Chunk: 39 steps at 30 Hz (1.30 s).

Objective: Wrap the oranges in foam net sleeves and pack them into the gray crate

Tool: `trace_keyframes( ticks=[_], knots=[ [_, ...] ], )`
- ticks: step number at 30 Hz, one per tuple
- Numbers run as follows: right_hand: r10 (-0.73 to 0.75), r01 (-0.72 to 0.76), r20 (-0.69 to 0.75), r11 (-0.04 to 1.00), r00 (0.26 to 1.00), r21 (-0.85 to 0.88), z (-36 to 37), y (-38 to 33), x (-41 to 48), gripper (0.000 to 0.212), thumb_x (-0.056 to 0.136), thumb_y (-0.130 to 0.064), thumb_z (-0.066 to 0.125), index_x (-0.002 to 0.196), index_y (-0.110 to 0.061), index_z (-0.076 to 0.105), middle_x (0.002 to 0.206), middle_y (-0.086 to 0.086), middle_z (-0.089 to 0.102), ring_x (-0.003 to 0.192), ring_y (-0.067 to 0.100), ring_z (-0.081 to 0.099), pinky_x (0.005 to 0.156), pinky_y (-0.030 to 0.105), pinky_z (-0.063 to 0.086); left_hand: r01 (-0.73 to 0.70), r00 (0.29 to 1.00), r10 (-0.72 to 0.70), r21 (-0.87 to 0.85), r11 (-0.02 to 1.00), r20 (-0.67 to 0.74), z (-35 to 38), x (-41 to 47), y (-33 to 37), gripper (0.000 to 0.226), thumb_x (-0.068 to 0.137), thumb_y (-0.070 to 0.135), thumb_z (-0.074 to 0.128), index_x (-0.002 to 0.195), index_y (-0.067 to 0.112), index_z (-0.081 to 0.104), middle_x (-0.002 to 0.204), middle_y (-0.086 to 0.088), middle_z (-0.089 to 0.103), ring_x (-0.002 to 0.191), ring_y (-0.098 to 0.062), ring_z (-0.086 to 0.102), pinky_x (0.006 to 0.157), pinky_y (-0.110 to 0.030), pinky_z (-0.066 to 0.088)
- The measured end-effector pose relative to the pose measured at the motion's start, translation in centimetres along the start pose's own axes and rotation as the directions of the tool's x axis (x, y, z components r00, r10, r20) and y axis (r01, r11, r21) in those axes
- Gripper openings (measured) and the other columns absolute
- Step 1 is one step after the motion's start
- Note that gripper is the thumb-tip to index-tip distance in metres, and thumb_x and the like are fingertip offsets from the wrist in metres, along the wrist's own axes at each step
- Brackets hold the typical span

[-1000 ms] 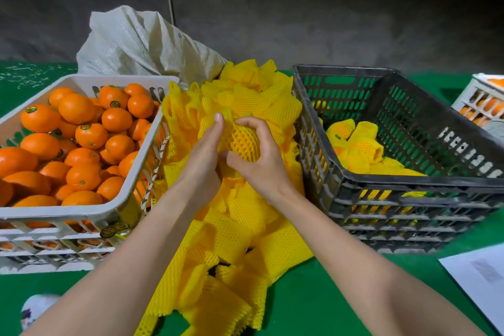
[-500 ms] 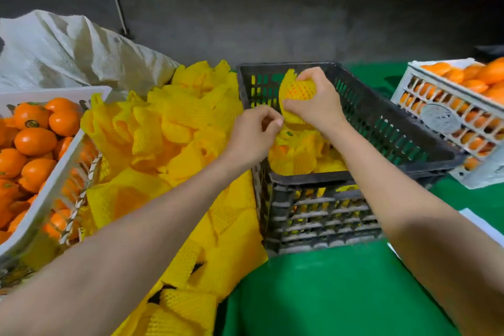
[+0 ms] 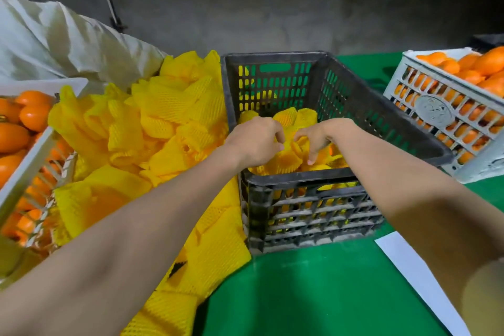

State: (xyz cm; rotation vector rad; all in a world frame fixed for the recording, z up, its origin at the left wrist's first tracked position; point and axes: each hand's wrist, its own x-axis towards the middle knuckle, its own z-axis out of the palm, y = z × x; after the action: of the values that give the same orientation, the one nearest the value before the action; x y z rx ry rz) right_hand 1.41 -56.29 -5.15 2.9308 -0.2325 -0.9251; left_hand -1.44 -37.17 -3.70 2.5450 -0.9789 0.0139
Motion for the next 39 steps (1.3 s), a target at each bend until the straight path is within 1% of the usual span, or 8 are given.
trace_keyframes(
  ticks=[5, 14, 17, 21, 25, 29, 36, 39],
  knots=[
    [-0.131, 0.159, -0.431, 0.987, 0.893, 0.030, -0.4, -2.3, -1.5, 0.058, 0.080, -0.024, 0.068, 0.133, -0.024, 0.043, 0.132, 0.008, 0.051, 0.118, 0.029, 0.049, 0.093, 0.039, 0.045, 0.012, 0.977, -0.065, -0.254, 0.967, -0.202, -0.5, -1.2, -0.3, 0.014, 0.092, 0.016, 0.060, 0.103, 0.016, 0.068, 0.091, 0.002, 0.063, 0.084, -0.009, 0.059, 0.067, -0.019, 0.048],
    [-0.081, 0.803, -0.984, 0.590, 0.161, 0.083, 0.4, -14.3, -12.7, 0.012, 0.085, -0.010, 0.060, 0.095, -0.006, 0.065, 0.092, 0.006, 0.067, 0.086, 0.020, 0.061, 0.077, 0.031, 0.048, 0.086, 0.902, -0.383, -0.785, 0.613, -0.201, -5.9, -6.2, -4.7, 0.025, 0.094, -0.011, 0.041, 0.098, 0.006, 0.060, 0.078, -0.003, 0.062, 0.066, -0.013, 0.060, 0.063, -0.025, 0.051],
    [-0.208, 0.852, -0.944, 0.510, 0.256, 0.118, 2.5, -19.1, -12.7, 0.016, 0.085, -0.007, 0.060, 0.101, -0.004, 0.063, 0.100, 0.009, 0.067, 0.092, 0.022, 0.061, 0.078, 0.029, 0.047, 0.135, 0.846, -0.488, -0.800, 0.585, -0.215, -7.3, -9.5, -8.0, 0.031, 0.091, -0.014, 0.039, 0.097, 0.008, 0.061, 0.070, 0.002, 0.065, 0.056, -0.006, 0.062, 0.059, -0.025, 0.051],
    [-0.442, 0.614, -0.554, 0.771, 0.705, 0.167, 6.9, -24.3, -7.2, 0.033, 0.088, -0.012, 0.057, 0.119, -0.002, 0.054, 0.124, 0.020, 0.055, 0.117, 0.035, 0.050, 0.093, 0.036, 0.041, 0.226, 0.794, -0.581, -0.802, 0.553, -0.177, -7.8, -14.2, -11.9, 0.017, 0.095, -0.001, 0.048, 0.102, 0.009, 0.060, 0.078, 0.000, 0.066, 0.056, -0.004, 0.063, 0.057, -0.021, 0.048],
    [-0.416, 0.470, -0.298, 0.873, 0.859, 0.134, 11.2, -26.4, -2.9, 0.037, 0.091, -0.016, 0.053, 0.126, -0.005, 0.051, 0.132, 0.018, 0.052, 0.122, 0.032, 0.050, 0.100, 0.037, 0.042, 0.296, 0.776, -0.618, -0.794, 0.531, -0.124, -7.4, -18.0, -14.1, 0.015, 0.096, 0.004, 0.052, 0.099, 0.015, 0.061, 0.085, 0.000, 0.068, 0.067, -0.009, 0.065, 0.059, -0.021, 0.050],
    [-0.340, 0.452, -0.429, 0.871, 0.837, 0.192, 11.2, -27.1, -2.7, 0.032, 0.087, -0.004, 0.050, 0.118, -0.009, 0.054, 0.124, 0.017, 0.056, 0.116, 0.032, 0.054, 0.091, 0.038, 0.046, 0.338, 0.760, -0.644, -0.796, 0.502, -0.083, -7.0, -20.4, -15.5, 0.017, 0.094, 0.007, 0.057, 0.092, 0.023, 0.060, 0.091, -0.003, 0.068, 0.075, -0.013, 0.066, 0.061, -0.023, 0.049],
    [-0.262, 0.752, -0.829, 0.607, 0.494, 0.256, 4.6, -26.1, -8.0, 0.015, 0.084, -0.007, 0.064, 0.098, -0.009, 0.059, 0.100, 0.008, 0.064, 0.082, 0.019, 0.057, 0.072, 0.030, 0.036, 0.442, 0.787, -0.614, -0.751, 0.491, 0.062, -6.5, -21.3, -15.1, 0.058, 0.084, 0.013, 0.070, 0.136, 0.010, 0.043, 0.122, -0.004, 0.051, 0.108, -0.019, 0.055, 0.084, -0.033, 0.045],
    [-0.209, 0.818, -0.852, 0.458, 0.479, 0.348, 3.0, -25.7, -10.6, 0.011, 0.084, -0.005, 0.065, 0.092, -0.008, 0.057, 0.090, -0.002, 0.057, 0.080, 0.011, 0.050, 0.067, 0.021, 0.032, 0.399, 0.837, -0.546, -0.727, 0.559, 0.039, -6.9, -21.2, -14.7, 0.033, 0.086, 0.016, 0.068, 0.118, 0.013, 0.057, 0.117, -0.005, 0.061, 0.109, -0.024, 0.058, 0.080, -0.043, 0.049]
  ],
)
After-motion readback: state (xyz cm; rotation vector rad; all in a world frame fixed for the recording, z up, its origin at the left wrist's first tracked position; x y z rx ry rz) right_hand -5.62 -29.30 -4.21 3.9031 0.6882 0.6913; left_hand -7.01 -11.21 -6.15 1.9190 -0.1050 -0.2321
